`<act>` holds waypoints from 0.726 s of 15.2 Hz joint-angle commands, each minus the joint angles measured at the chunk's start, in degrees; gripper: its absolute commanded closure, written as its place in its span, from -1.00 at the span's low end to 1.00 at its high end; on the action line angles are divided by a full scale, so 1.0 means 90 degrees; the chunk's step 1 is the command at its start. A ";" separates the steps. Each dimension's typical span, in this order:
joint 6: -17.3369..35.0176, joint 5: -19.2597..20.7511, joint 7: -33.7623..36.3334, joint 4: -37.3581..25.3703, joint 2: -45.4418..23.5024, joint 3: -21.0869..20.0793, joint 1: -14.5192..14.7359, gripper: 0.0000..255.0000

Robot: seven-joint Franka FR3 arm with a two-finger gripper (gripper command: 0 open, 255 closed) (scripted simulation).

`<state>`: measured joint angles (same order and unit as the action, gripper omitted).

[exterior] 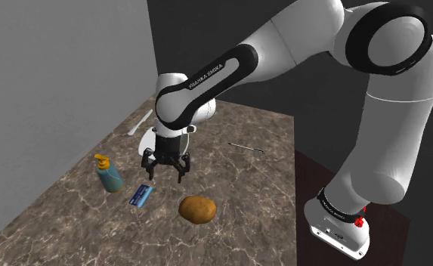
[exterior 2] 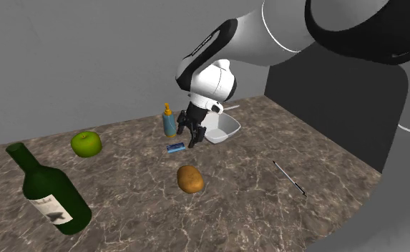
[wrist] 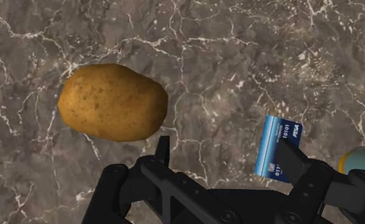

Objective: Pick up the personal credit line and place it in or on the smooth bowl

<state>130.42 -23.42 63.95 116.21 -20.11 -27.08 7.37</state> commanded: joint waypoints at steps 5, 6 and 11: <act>0.0357 -0.0029 0.0848 -0.1353 -0.1563 0.0209 0.0414 -1.00; 0.0394 -0.0047 0.0977 -0.1601 -0.1815 0.0243 0.0487 -1.00; 0.0515 -0.0110 0.1362 -0.2428 -0.2645 0.0348 0.0738 -1.00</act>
<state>134.88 -24.42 75.80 95.38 -42.91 -24.07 13.63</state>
